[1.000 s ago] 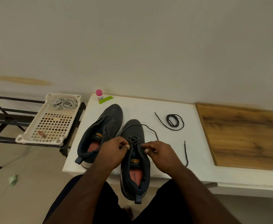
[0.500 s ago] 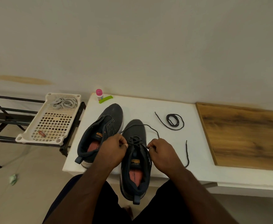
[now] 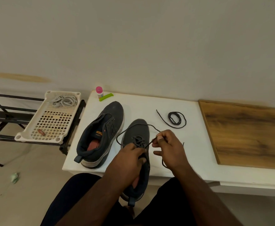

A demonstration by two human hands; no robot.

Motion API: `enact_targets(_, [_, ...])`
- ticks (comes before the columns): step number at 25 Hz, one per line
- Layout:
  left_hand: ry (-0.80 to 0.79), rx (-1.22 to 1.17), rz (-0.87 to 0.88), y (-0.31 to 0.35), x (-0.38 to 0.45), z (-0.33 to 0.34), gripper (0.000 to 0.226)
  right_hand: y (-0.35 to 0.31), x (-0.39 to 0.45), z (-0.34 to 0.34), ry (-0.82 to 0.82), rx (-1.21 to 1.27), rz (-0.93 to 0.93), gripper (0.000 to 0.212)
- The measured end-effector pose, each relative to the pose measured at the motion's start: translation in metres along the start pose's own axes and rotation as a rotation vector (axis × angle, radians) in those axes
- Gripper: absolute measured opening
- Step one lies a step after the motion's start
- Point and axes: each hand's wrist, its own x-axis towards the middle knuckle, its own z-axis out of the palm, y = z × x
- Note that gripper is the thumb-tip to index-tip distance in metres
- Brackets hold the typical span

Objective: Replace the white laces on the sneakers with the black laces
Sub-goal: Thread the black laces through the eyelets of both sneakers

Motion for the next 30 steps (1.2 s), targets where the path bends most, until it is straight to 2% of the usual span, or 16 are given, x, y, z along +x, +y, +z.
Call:
enact_targets(2, [-0.012, 0.018, 0.018, 0.000, -0.001, 0.002, 0.038, 0.003, 0.000, -0.004, 0.002, 0.046, 0.013, 0.011])
enact_targets(5, [-0.036, 0.006, 0.023, -0.003, -0.005, 0.003, 0.040, 0.009, 0.003, -0.002, -0.119, 0.002, 0.134, 0.018])
enact_targets(8, [-0.049, -0.013, 0.008, -0.006, -0.005, 0.000, 0.041, 0.013, 0.005, 0.007, -0.165, -0.145, 0.065, 0.006])
enact_targets(11, [-0.042, -0.006, -0.019, -0.008, -0.006, 0.000, 0.043, 0.017, 0.007, 0.012, -0.097, -0.125, 0.076, 0.015])
enact_targets(14, [-0.041, -0.012, -0.021, -0.009, -0.007, -0.001, 0.044, 0.016, 0.004, 0.013, -0.044, 0.044, 0.070, 0.016])
enact_targets(16, [-0.038, -0.012, -0.019, -0.010, -0.006, -0.002, 0.045, 0.017, 0.003, 0.014, -0.041, 0.084, 0.052, 0.023])
enact_targets(26, [-0.009, -0.019, -0.015, -0.013, -0.007, 0.000, 0.045, 0.025, -0.001, 0.016, -0.040, 0.123, 0.047, 0.027])
enact_targets(28, [-0.005, -0.054, -0.016, -0.013, -0.008, -0.002, 0.040, 0.027, 0.001, 0.016, -0.047, 0.117, 0.055, 0.024])
enact_targets(30, [0.055, -0.155, -0.093, -0.016, -0.007, -0.006, 0.024, 0.028, 0.003, 0.014, -0.052, 0.120, 0.061, 0.021])
